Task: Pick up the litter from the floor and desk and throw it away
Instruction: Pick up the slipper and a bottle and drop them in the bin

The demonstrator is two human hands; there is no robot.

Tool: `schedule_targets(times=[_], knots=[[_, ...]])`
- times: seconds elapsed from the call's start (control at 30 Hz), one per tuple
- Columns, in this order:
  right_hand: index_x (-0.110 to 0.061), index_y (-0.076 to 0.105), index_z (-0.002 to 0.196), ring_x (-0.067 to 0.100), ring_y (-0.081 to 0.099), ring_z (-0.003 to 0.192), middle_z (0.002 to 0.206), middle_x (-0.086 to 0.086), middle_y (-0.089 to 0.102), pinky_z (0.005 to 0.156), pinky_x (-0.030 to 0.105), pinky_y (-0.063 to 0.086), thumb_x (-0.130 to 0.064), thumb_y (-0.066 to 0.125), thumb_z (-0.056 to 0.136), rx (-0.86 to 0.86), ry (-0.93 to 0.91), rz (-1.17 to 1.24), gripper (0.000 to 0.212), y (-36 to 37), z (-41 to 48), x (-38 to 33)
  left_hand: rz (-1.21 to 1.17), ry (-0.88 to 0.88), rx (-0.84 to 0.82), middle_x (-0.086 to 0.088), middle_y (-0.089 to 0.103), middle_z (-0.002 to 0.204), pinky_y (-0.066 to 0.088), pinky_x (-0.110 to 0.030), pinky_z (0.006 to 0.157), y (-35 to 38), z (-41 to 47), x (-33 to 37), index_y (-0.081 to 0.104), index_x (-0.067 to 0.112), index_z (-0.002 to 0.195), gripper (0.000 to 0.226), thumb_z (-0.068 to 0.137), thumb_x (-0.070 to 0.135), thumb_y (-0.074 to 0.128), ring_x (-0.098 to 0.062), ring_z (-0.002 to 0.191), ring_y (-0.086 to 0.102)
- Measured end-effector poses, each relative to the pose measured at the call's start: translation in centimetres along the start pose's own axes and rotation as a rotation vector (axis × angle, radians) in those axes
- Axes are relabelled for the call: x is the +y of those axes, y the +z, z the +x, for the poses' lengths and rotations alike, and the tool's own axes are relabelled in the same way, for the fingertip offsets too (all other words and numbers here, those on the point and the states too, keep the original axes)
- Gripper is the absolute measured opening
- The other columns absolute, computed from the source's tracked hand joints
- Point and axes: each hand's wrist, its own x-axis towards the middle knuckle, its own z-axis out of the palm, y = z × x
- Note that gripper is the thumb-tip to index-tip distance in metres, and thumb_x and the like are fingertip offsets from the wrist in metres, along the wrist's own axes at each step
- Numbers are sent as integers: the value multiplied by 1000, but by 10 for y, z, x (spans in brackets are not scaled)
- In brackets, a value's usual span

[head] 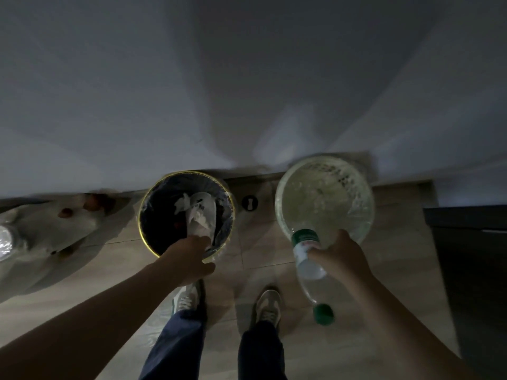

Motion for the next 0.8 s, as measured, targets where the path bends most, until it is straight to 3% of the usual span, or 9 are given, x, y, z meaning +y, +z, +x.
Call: schedule_targets(times=[0.13, 0.3, 0.43, 0.6, 0.8], knots=[[-2, 42, 125, 31, 60, 109, 121, 17, 59, 72, 26, 44, -29, 76, 74, -12, -56, -26, 67, 3, 15, -3, -11, 41, 10, -2, 52, 133, 38, -23, 93, 1, 0, 19, 47, 22, 135, 56, 86, 41, 63, -19, 120, 50], [-5, 38, 135, 33, 55, 117, 127, 19, 55, 90, 34, 46, -35, 72, 78, 13, -59, 157, 73, 32, 24, 1, -29, 75, -9, -1, 51, 134, 37, -21, 91, 8, 11, 38, 46, 21, 135, 53, 88, 39, 61, -17, 121, 49], [-5, 28, 146, 32, 46, 127, 137, 19, 47, 100, 35, 41, -34, 64, 87, 27, -89, 89, 75, 54, 40, 2, -39, 80, -17, -1, 53, 132, 40, -24, 93, 13, 21, 40, 48, 20, 133, 51, 88, 38, 61, -17, 119, 51], [-9, 50, 127, 27, 55, 116, 124, 12, 59, 89, 29, 43, -34, 67, 82, 41, -129, 81, 55, 87, 41, 14, -41, 72, 21, -1, 57, 128, 43, -23, 89, 22, 29, 27, 50, 21, 132, 50, 87, 37, 63, -16, 114, 55], [-14, 53, 114, 23, 58, 107, 111, 6, 61, 83, 28, 44, -33, 64, 80, -99, -277, -107, 40, 146, 46, 36, 1, 69, 49, 3, 56, 127, 41, -22, 88, 47, 44, 4, 47, 24, 133, 52, 87, 42, 63, -14, 112, 55]])
